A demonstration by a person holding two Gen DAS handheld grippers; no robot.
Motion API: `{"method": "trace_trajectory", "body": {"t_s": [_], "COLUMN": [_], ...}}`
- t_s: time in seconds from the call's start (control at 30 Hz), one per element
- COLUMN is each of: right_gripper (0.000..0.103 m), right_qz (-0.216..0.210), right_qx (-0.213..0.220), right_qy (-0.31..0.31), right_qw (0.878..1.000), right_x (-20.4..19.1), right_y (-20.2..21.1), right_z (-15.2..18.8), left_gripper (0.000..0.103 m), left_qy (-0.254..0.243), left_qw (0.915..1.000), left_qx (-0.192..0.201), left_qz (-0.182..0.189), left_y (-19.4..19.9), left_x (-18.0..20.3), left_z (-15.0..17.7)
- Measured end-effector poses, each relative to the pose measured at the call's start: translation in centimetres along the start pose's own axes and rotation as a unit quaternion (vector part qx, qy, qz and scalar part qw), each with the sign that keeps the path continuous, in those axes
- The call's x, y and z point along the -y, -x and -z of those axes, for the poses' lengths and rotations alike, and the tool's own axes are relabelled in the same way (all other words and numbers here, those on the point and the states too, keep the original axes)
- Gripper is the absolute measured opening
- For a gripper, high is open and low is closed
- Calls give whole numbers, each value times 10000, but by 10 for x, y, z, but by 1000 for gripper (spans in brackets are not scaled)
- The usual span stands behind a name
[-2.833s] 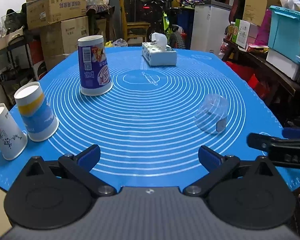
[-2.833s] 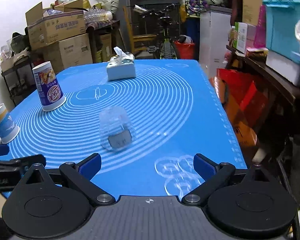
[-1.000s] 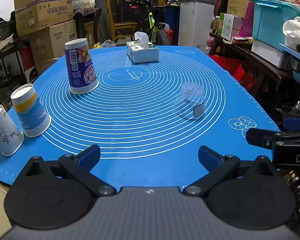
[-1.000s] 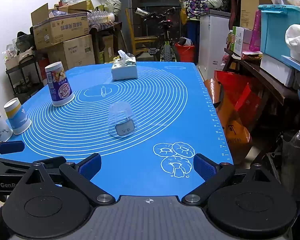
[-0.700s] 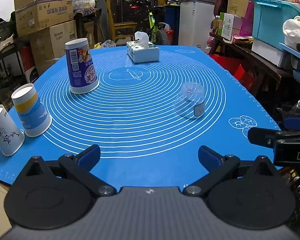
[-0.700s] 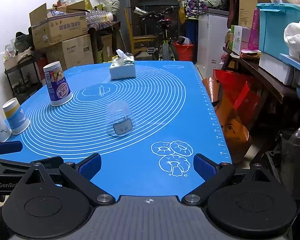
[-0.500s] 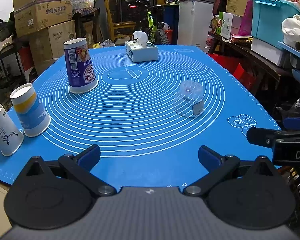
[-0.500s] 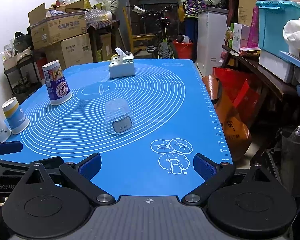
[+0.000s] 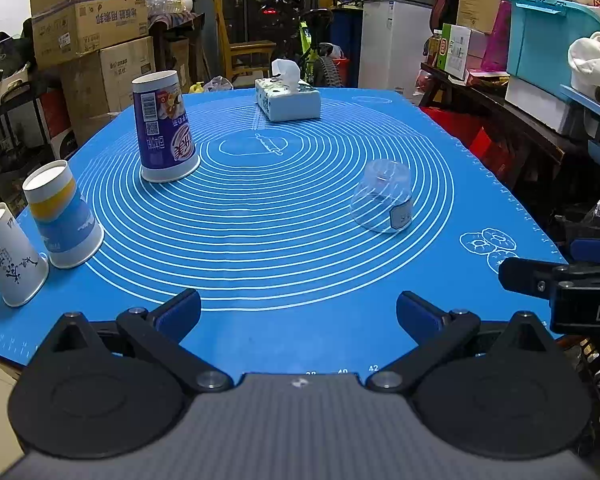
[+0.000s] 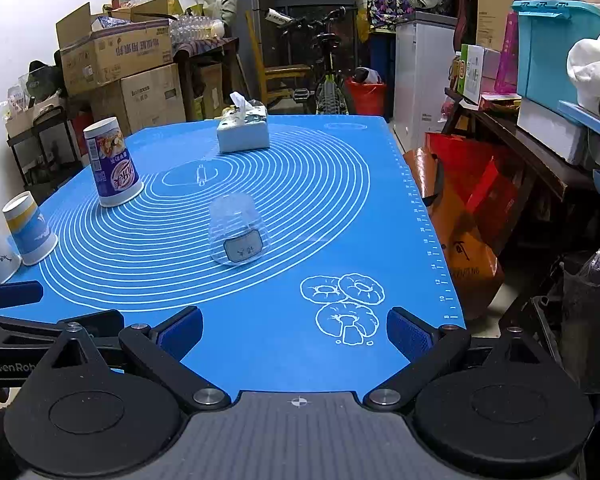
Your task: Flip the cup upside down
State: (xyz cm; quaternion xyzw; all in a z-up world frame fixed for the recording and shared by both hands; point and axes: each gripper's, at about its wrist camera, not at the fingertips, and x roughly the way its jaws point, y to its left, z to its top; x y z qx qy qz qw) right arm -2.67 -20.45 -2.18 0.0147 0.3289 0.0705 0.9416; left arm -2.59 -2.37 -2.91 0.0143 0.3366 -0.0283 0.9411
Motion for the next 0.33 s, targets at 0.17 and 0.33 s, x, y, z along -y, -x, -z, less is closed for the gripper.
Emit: {"method": "trace_trajectory", "body": {"t_s": [0.17,0.33], "right_gripper": [98,98], "right_qz": [-2,-1], "right_qx": [5,10], "right_qy": [11,3], "right_qw": [10000,10000], "right_x": [-1,-1], "right_y": [0,0], "right_z": [1,1], "left_gripper": [103,103], "left_qy": [-10,-25], "left_qw": [10000,10000], "left_qx": [4,3], "left_qz": [-1,23], "left_y": [0,-1], "left_x": [0,0], "left_z": [0,2]}}
